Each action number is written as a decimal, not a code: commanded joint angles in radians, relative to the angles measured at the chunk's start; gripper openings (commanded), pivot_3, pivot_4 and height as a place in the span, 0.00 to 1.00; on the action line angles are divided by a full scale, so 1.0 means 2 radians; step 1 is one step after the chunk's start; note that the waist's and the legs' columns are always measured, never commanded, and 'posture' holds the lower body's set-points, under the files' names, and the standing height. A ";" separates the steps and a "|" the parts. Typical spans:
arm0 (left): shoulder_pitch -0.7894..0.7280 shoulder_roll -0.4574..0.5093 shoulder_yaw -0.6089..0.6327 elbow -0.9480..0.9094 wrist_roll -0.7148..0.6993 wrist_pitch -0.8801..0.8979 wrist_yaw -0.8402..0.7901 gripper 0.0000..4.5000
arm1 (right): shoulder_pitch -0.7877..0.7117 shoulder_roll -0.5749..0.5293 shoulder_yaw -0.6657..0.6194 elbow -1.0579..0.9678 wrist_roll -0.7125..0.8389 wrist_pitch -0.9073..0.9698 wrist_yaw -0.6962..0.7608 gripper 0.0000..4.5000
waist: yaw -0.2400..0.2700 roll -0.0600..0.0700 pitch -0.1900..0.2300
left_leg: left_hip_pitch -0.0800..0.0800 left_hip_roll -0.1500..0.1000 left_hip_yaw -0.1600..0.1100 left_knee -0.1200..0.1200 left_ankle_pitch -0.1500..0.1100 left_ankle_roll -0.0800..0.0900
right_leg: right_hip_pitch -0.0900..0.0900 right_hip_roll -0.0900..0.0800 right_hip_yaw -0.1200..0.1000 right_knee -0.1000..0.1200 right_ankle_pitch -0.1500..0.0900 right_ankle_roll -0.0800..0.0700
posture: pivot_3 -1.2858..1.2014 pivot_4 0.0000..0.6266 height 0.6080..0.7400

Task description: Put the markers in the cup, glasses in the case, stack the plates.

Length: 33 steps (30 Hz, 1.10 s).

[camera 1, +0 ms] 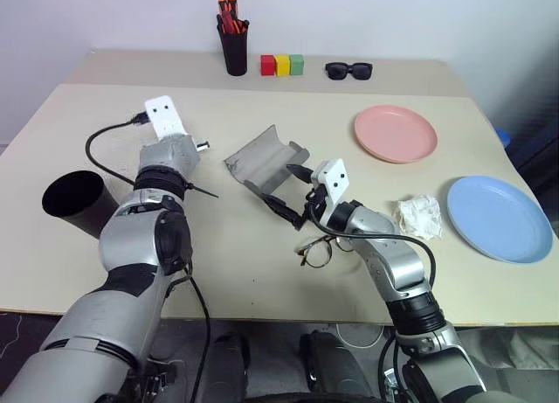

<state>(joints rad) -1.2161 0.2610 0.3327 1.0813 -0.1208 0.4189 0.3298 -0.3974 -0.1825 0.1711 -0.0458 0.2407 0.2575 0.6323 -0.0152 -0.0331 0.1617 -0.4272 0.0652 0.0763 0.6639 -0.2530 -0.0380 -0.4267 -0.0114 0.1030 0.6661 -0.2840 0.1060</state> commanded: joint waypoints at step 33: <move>0.570 -0.063 0.000 -0.791 0.189 -0.114 0.023 0.01 | -0.038 -0.002 0.028 -0.032 0.078 0.011 0.127 1.00 | -0.001 0.000 -0.001 | 0.001 0.001 0.000 0.001 0.000 0.000 | 0.001 0.000 0.000 0.001 0.000 0.000 | 0.52 0.24 0.89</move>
<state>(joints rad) -0.0796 0.1325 0.3286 -0.4740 0.2391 0.2220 0.3668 -0.4563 -0.1951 0.2268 -0.0939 0.3937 0.2989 0.8828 -0.0177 -0.0334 0.1595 -0.4253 0.0664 0.0758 0.6665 -0.2532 -0.0374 -0.4242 -0.0123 0.1035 0.6675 -0.2839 0.1054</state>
